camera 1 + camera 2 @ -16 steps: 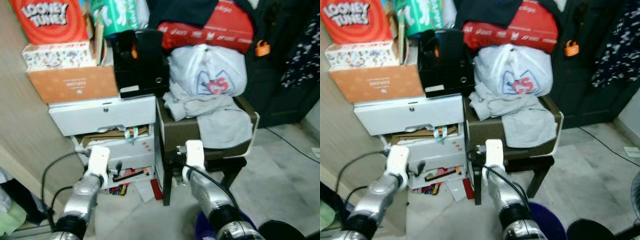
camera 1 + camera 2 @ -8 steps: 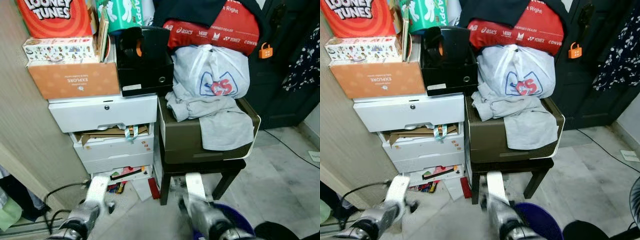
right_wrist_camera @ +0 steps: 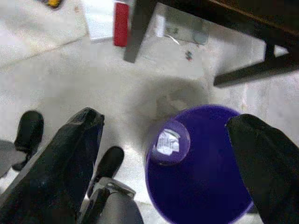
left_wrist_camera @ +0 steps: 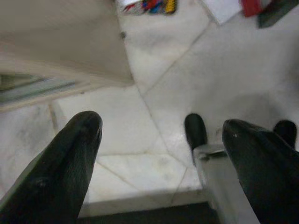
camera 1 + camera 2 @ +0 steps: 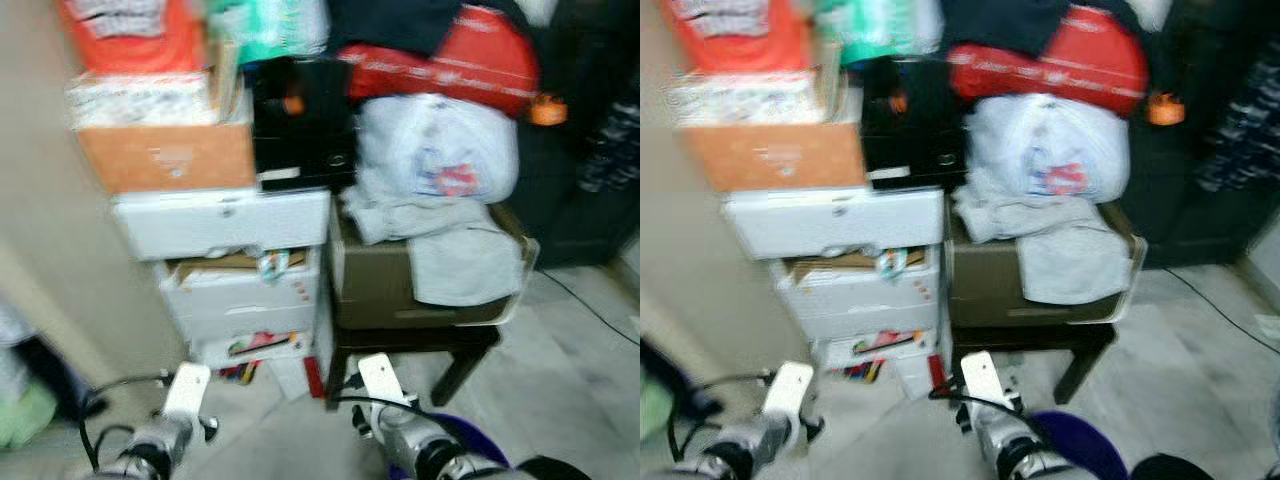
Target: Clean up the room
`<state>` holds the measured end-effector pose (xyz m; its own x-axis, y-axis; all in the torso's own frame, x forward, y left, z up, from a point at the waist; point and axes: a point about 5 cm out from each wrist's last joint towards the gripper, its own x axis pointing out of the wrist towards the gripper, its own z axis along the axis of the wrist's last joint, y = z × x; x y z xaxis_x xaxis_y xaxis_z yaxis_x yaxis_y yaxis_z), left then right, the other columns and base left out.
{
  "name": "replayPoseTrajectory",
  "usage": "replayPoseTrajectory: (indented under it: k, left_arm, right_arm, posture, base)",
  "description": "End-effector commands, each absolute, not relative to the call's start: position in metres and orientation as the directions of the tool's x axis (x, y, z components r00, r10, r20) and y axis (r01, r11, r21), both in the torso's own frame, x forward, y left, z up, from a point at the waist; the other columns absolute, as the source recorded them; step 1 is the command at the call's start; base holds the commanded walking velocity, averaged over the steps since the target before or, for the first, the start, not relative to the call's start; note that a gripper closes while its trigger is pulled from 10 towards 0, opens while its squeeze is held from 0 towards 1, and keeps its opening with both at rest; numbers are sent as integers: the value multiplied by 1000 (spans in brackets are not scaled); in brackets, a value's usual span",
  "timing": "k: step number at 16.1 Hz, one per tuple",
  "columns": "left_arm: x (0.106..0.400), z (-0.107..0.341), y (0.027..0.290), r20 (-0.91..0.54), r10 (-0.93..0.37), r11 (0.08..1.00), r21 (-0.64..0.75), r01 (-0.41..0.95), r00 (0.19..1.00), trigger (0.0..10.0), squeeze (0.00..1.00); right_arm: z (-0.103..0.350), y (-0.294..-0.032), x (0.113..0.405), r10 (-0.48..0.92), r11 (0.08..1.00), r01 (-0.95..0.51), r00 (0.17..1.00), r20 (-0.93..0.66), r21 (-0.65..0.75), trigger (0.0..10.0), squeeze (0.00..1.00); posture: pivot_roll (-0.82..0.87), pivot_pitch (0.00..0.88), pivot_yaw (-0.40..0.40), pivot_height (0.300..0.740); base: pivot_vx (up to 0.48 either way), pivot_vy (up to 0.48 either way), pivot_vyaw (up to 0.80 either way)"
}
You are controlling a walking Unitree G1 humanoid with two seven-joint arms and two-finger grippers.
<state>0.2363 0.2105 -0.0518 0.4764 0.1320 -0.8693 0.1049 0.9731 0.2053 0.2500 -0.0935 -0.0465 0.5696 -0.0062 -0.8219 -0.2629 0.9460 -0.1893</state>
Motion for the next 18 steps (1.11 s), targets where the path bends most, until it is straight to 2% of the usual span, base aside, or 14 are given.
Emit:
replayPoseTrajectory:
  k: [1, 2, 3, 10, 15, 18]
  left_arm:
    - [235, -53, 212, -874, 140, 971, 214, 110, 465, 10000, 0]
    - [236, -52, 212, -872, 141, 969, 218, 114, 469, 10000, 0]
    - [238, -50, 212, -869, 141, 968, 221, 118, 474, 10000, 0]
    - [250, -42, 211, -845, 126, 966, 224, 130, 520, 10000, 0]
    - [263, -34, 200, -830, 87, 964, 211, 165, 551, 10000, 0]
    - [266, -33, 198, -825, 78, 964, 206, 169, 560, 10000, 0]
  right_arm:
    - [-42, -88, 255, 20, 940, -288, 583, -812, -183, 10000, 808]
    - [-41, -87, 256, 20, 941, -285, 582, -813, -181, 10000, 129]
    - [-40, -87, 257, 23, 941, -286, 583, -812, -179, 10000, 0]
    - [-33, -85, 267, 31, 956, -249, 607, -794, -153, 10000, 0]
    - [-24, -85, 278, 12, 973, -183, 644, -765, -139, 10000, 0]
    - [-24, -86, 278, 3, 969, -191, 637, -771, -154, 10000, 0]
  posture:
    - [6, 0, -17, 740]
    - [6, 0, -17, 740]
    - [7, 0, -16, 740]
    - [-4, 0, 2, 740]
    - [-19, 0, 10, 740]
    - [-16, 0, 4, 740]
  base:
    - [0, 0, 800]
    - [0, 0, 800]
    - [0, 0, 800]
    - [0, 0, 800]
    - [0, 0, 0]
    - [0, 0, -685]
